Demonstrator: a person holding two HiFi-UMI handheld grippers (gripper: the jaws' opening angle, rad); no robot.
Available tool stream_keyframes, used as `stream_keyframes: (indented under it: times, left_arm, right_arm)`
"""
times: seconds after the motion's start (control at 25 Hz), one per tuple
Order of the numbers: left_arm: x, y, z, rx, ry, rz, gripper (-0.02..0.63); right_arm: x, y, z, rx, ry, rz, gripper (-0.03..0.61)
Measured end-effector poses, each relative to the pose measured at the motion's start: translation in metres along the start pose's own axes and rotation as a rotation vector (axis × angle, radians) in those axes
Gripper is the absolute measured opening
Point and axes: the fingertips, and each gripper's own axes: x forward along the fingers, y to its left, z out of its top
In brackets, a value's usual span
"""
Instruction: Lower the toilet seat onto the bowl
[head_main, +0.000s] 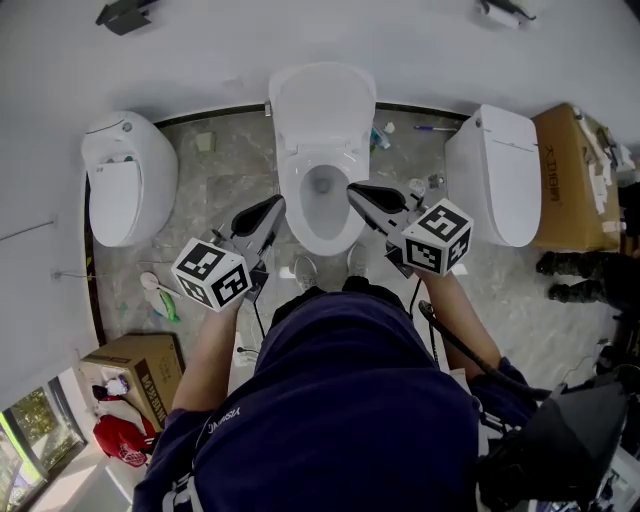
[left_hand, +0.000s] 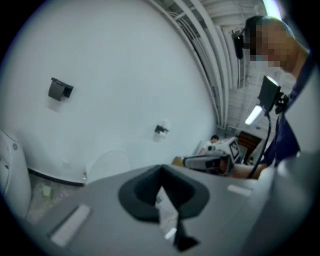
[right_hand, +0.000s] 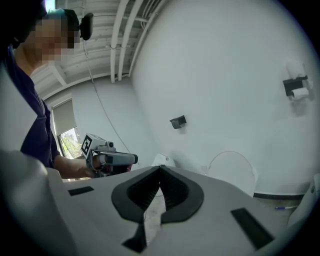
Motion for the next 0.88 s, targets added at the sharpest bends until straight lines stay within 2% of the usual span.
stream_keyframes:
  times: [0.36,0.6,0.88]
  left_arm:
    - [0.022,-0.015,0.029,0.048,-0.038,-0.034,0.003]
    - [0.03,-0.029,0.051,0.093,-0.097,-0.072,0.003]
    - [0.043,-0.039,0.062,0.143,-0.136,-0.074,0.003]
  right_arm:
    - [-0.02,0.004,0.052,-0.071,-0.112,0.013,0.008]
    - [-0.029,-0.001,0.066,-0.093,-0.147,0.017,0.008]
    - [-0.045,0.0,0.087,-0.113,-0.197,0.026,0.008]
